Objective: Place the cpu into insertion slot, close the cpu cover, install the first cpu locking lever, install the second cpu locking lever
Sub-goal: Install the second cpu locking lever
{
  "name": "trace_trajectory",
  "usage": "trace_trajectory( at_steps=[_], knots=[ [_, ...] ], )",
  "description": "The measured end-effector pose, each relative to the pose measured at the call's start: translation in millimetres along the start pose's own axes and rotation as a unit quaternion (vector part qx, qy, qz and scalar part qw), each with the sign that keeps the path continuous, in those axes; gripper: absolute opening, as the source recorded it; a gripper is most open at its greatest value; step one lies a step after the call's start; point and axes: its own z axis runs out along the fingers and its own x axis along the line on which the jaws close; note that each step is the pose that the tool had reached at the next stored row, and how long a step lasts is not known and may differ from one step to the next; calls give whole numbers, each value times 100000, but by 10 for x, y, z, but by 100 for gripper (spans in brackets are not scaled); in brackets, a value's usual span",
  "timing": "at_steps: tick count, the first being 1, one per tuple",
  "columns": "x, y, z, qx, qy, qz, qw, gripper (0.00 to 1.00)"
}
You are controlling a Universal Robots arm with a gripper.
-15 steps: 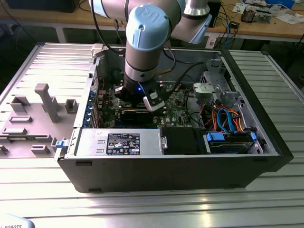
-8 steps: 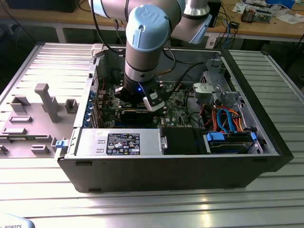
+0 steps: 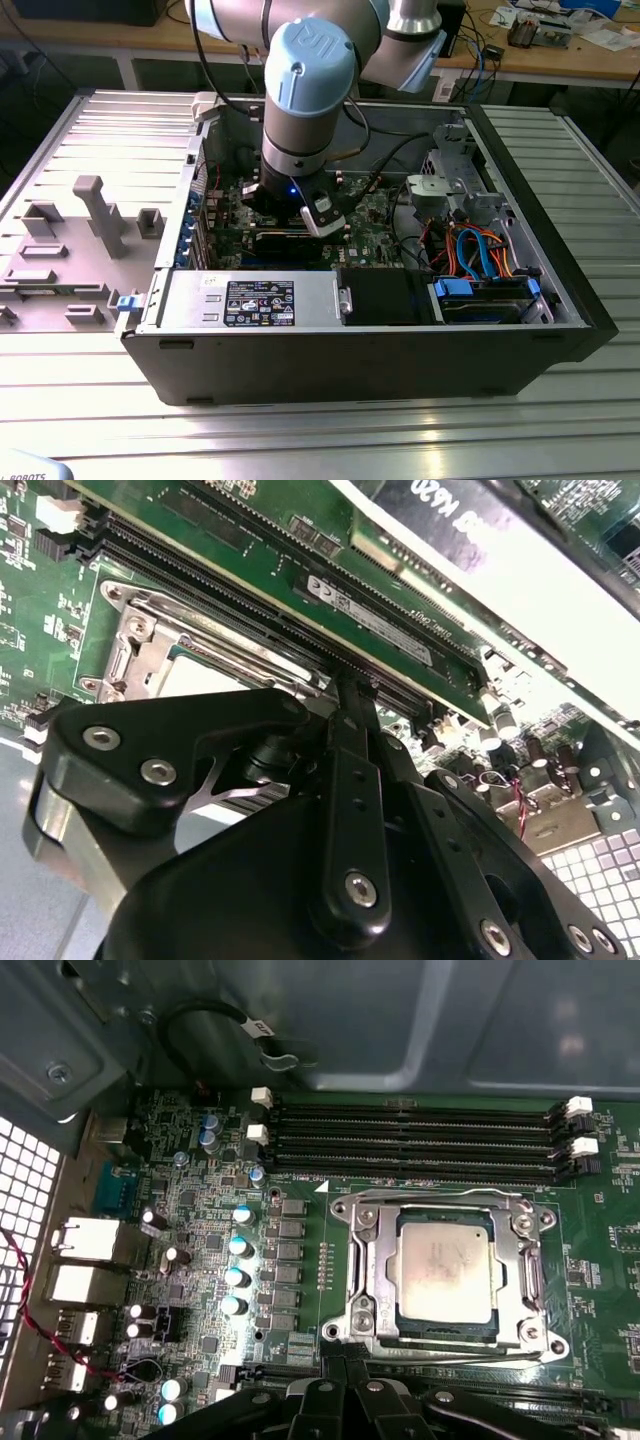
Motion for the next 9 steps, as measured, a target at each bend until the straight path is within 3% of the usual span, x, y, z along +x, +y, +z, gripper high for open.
trace_trajectory(
  at_steps=[7,9],
  knots=[
    [25,1,21,-814,-31,-67,99997,11],
    [25,9,29,-1227,-57,-98,99992,11]
  ],
)
